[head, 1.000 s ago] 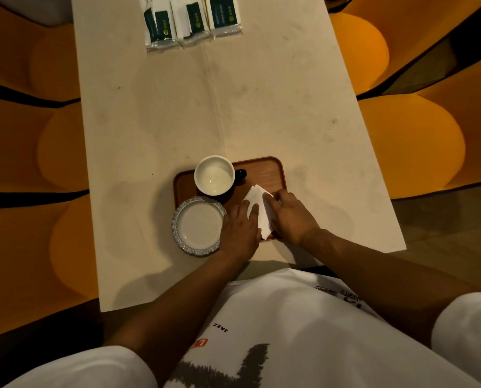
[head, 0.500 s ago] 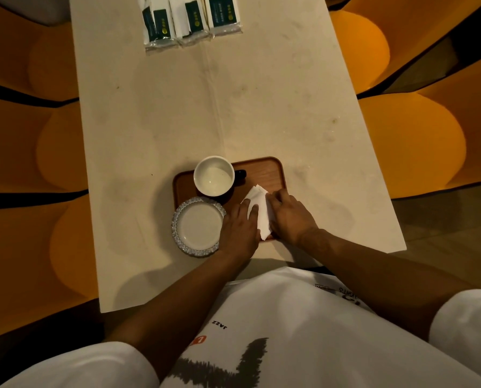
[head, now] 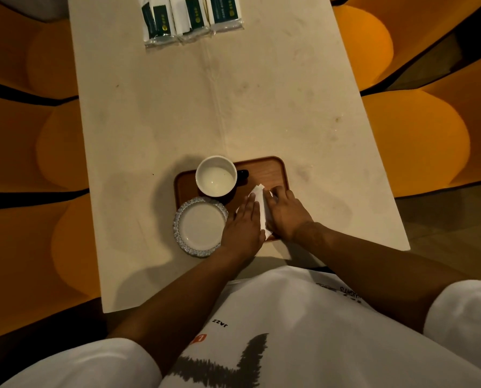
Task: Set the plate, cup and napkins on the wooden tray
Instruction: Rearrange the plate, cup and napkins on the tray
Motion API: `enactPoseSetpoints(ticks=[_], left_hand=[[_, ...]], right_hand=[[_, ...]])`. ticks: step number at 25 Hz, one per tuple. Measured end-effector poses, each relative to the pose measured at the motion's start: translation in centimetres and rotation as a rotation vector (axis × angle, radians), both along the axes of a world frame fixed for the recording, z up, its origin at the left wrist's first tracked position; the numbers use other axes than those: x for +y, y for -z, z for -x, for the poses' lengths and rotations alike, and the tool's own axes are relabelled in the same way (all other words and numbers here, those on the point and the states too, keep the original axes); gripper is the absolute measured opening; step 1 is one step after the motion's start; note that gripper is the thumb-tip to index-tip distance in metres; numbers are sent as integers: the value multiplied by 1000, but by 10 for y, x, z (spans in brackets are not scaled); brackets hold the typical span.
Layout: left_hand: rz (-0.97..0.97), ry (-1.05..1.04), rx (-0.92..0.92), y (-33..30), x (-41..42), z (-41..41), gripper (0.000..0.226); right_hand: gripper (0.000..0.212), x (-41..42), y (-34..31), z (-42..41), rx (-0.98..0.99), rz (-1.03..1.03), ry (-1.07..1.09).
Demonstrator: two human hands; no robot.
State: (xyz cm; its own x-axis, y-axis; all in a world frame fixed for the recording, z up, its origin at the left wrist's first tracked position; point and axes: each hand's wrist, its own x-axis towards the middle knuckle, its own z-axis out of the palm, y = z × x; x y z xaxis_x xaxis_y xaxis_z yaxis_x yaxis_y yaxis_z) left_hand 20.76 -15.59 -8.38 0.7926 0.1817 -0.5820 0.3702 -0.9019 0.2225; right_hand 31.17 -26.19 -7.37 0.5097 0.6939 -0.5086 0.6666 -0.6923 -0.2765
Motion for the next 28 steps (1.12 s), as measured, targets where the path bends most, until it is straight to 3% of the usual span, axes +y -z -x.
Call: enactPoseSetpoints(ticks=[3, 7, 12, 18, 23, 28], left_hand=[[-23, 31, 48, 0, -3, -4, 87], [-71, 75, -88, -5, 1, 6, 78], [-65, 162, -207, -5, 7, 34, 58], [-22, 182, -235, -6, 20, 40, 53], [-33, 139, -333, -12, 28, 48, 58], [-41, 47, -302, -7, 49, 71, 66]], right_hand=[[91, 0, -2, 3, 4, 4, 2], [88, -10, -11, 12, -42, -102, 72], [52, -32, -10, 23, -110, -118, 11], [56, -35, -16, 39, -124, -137, 65], [72, -25, -17, 51, -116, -46, 83], [71, -14, -10, 60, -95, 16, 146]])
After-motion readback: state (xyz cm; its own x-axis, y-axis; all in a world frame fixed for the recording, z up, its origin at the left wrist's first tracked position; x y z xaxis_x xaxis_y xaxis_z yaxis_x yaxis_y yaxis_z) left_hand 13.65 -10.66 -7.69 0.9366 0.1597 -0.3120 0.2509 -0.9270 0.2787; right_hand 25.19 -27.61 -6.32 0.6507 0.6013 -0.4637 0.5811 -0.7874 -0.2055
